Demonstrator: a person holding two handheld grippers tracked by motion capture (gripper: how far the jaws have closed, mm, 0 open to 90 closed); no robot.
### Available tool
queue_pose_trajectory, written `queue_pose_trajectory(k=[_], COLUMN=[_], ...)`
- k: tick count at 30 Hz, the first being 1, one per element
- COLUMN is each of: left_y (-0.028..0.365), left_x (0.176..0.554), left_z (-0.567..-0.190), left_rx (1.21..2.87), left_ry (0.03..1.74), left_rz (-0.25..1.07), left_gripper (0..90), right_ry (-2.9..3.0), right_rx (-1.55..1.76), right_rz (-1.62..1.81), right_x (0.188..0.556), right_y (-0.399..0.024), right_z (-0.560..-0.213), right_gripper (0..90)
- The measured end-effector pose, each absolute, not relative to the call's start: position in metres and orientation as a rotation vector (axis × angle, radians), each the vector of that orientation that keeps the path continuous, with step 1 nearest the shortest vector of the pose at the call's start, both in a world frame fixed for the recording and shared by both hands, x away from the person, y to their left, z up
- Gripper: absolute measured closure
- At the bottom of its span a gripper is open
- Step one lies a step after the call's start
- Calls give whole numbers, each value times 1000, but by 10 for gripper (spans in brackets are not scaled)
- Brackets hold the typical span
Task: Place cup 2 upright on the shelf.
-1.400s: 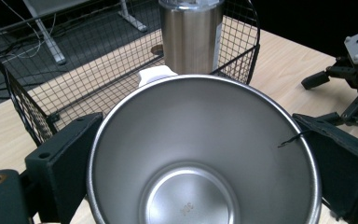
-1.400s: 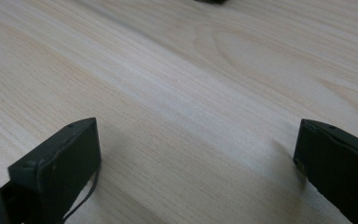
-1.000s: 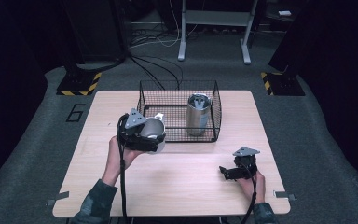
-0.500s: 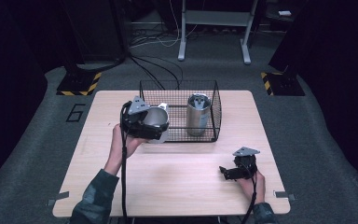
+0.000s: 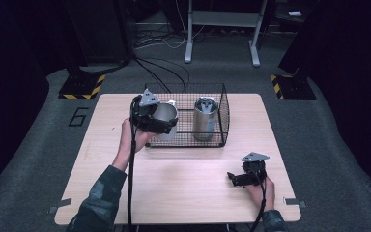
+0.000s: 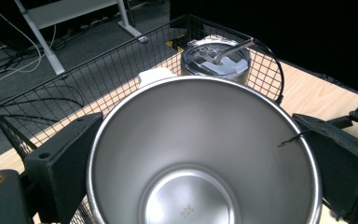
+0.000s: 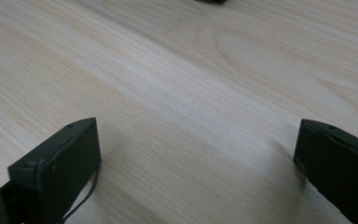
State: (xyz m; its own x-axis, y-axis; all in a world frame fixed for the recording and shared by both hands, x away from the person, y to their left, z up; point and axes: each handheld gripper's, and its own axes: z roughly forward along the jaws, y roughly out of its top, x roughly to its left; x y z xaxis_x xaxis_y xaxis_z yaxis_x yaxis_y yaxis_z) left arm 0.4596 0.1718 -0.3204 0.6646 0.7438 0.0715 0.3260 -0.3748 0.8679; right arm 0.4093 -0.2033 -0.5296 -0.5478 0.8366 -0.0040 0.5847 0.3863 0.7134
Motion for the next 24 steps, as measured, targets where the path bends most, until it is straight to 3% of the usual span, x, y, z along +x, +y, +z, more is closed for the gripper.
queue_pose_trajectory(k=[24], left_y=[162], left_x=[511], left_z=[-333], left_rx=[1964], left_ry=[911], left_rz=[591], left_gripper=[62], right_ry=[2279], right_rx=[1243], right_rz=[961], right_x=[409], right_y=[-203], right_z=[-530], right_gripper=[0])
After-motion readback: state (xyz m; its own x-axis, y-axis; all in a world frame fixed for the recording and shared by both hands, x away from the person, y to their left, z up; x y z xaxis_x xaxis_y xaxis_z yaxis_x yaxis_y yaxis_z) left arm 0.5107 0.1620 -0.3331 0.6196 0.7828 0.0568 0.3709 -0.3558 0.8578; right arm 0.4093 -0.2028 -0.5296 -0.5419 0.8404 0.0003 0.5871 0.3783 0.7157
